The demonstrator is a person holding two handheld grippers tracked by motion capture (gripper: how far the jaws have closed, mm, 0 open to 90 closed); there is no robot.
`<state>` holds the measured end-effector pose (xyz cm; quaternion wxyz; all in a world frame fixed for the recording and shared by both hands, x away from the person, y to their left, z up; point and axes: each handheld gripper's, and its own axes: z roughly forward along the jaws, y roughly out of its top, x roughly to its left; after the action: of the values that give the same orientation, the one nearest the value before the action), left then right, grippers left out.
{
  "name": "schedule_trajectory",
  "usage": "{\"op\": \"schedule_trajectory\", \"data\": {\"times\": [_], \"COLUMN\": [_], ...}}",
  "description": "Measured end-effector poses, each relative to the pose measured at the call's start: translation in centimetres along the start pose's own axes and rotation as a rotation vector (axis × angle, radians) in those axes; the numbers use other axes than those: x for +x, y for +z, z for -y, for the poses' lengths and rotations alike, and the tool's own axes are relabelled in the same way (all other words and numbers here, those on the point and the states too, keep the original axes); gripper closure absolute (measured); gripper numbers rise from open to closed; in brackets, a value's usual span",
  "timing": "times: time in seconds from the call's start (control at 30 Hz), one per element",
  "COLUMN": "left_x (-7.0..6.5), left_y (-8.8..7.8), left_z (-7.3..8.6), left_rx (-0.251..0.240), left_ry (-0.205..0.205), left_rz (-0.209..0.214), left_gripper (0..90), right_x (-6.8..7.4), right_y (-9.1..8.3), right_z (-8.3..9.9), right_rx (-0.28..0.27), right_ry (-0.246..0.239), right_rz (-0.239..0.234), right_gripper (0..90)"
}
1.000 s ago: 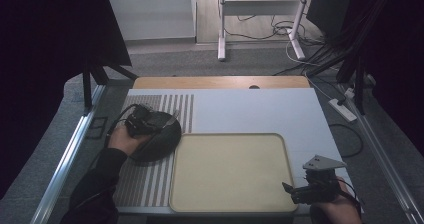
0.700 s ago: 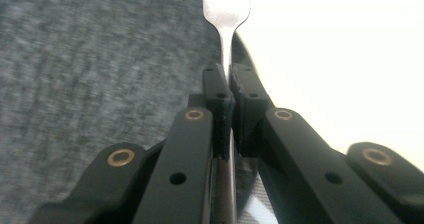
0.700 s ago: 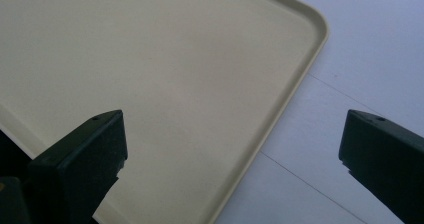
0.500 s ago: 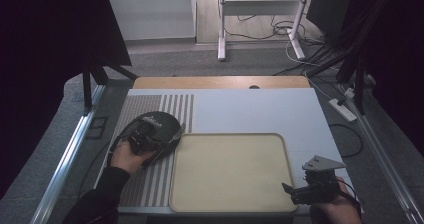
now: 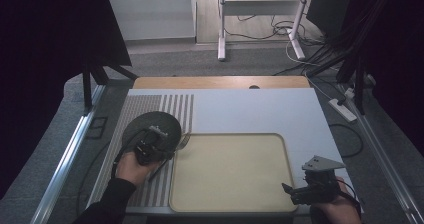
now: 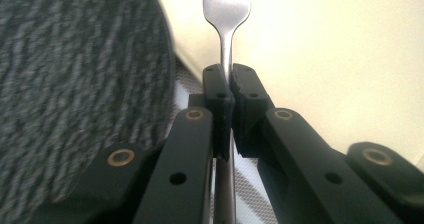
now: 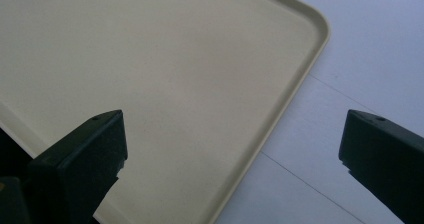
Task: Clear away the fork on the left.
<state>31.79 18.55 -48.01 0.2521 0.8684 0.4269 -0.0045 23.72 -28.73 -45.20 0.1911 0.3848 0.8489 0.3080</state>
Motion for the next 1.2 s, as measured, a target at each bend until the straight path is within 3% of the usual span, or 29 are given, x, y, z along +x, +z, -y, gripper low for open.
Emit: {"op": "schedule_trajectory", "data": {"times": [0.4, 0.7, 0.83, 1.07, 1.17, 1.2], "left_x": [-3.0, -5.7, -6.1, -6.4, -6.5, -6.5], "left_y": [1.6, 3.2, 4.0, 5.4, 5.7, 5.6], "left_z": [-1.5, -2.7, -2.8, -2.7, -2.6, -2.7], "left_rx": [0.018, 0.048, 0.068, 0.099, 0.102, 0.096], "left_ry": [0.01, 0.066, 0.066, 0.066, 0.093, 0.099], "left_rz": [0.03, 0.031, 0.016, 0.034, 0.021, 0.019], "left_gripper": [86.1, 86.0, 86.0, 85.5, 83.4, 78.6], "right_x": [0.0, 0.1, 0.1, 0.2, 0.2, 0.2], "right_y": [0.1, 0.1, 0.1, 0.1, 0.1, 0.1], "right_z": [0.0, 0.0, 0.0, 0.0, 0.0, 0.0], "right_rx": [0.006, 0.009, 0.01, 0.014, 0.016, 0.02], "right_ry": [-0.006, -0.011, -0.013, -0.017, -0.022, -0.025], "right_rz": [-0.001, -0.001, -0.004, -0.008, -0.009, -0.01], "right_gripper": [0.0, 0.0, 0.0, 0.0, 0.0, 0.0]}}
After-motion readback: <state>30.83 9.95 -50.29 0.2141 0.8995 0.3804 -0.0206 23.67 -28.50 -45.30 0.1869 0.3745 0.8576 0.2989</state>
